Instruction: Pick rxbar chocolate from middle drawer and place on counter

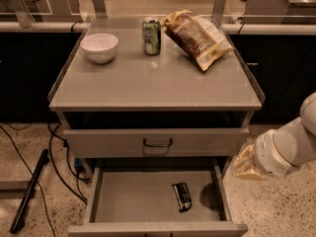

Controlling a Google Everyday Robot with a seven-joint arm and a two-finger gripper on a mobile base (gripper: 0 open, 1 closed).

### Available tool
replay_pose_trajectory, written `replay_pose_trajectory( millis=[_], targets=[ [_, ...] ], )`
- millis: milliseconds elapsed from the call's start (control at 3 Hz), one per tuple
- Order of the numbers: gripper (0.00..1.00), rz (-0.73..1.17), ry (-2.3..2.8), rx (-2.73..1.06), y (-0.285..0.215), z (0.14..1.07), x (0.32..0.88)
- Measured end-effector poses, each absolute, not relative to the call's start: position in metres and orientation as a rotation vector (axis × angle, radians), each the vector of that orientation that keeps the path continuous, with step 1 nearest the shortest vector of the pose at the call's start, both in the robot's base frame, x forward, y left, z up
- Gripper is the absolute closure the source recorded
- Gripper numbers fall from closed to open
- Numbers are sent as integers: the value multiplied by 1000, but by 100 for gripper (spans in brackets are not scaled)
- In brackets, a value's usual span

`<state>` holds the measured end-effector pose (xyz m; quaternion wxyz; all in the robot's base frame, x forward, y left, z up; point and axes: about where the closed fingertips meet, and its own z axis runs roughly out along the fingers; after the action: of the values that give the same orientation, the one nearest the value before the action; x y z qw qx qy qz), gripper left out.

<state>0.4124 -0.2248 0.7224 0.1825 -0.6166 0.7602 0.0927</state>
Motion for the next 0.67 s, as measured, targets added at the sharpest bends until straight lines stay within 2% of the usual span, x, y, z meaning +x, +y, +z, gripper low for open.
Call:
replay_pose_trajectory(
  millis=[667],
  targets=[
    [100,253,2040,-1771,-225,685,417]
  ],
)
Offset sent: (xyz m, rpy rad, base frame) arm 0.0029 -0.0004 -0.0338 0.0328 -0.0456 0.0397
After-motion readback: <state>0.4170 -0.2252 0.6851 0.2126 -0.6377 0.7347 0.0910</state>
